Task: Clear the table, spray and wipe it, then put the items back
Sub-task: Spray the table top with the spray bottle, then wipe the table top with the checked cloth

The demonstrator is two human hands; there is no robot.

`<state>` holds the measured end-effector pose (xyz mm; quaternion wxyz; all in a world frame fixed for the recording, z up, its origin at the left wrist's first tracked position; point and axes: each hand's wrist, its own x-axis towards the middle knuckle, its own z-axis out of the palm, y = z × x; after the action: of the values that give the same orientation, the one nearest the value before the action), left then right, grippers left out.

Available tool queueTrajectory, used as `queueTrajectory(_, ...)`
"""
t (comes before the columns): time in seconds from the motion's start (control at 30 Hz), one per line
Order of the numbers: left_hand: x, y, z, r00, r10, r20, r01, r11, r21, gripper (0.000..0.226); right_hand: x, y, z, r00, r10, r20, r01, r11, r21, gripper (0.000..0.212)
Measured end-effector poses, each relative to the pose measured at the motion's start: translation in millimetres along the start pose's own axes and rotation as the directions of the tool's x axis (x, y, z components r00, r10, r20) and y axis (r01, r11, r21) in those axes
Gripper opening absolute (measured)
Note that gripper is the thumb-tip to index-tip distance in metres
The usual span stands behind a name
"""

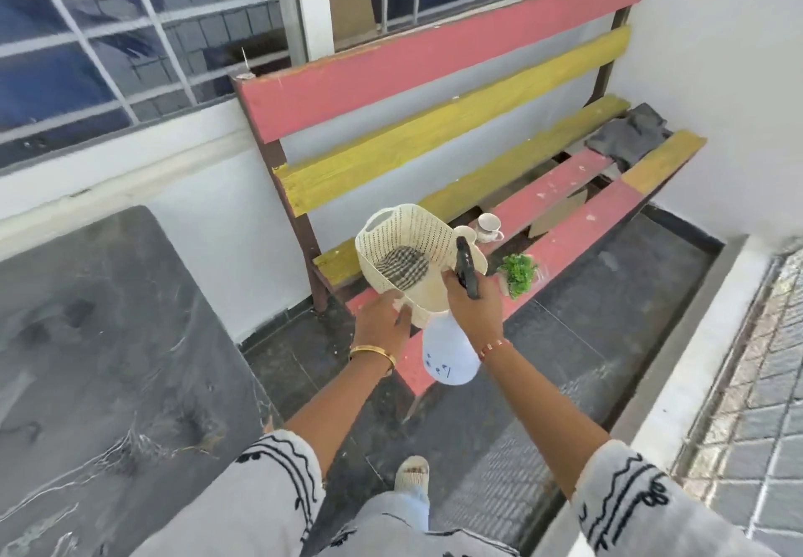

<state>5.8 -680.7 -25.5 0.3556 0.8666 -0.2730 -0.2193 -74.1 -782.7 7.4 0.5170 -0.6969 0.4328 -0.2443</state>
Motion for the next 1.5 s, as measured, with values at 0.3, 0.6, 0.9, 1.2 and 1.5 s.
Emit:
queueTrajectory(0.3,64,37,15,1.000,-0.025,-0.011,0.025,0.999,-0.023,0.035,86,-20,-10,0.999,0.011,0.033,-0.004,0.980,-0.199,0.045)
queueTrajectory(0.6,118,28,32,0.975,-0.218,-0.044,0.210,0.968,-0.135,0.035,169,-1,7,0.962,-0.087,0.260,0.172,0.929,-0.327,0.037)
queueTrajectory(0.9,169,17,66,0.871,-0.483,-0.090,0.452,0.859,-0.240,0.036,233,59,38,0.856,0.069,0.512,0.192,0.878,-0.438,0.015)
queueTrajectory(1.2,196,11,95,0.782,-0.614,-0.112,0.551,0.763,-0.338,0.037,260,101,45,0.637,0.191,0.747,0.290,0.838,-0.461,0.019)
queueTrajectory(1.5,201,12,99,0.767,-0.633,-0.108,0.579,0.754,-0.310,0.038,273,107,42,0.454,0.286,0.844,0.375,0.798,-0.472,0.013)
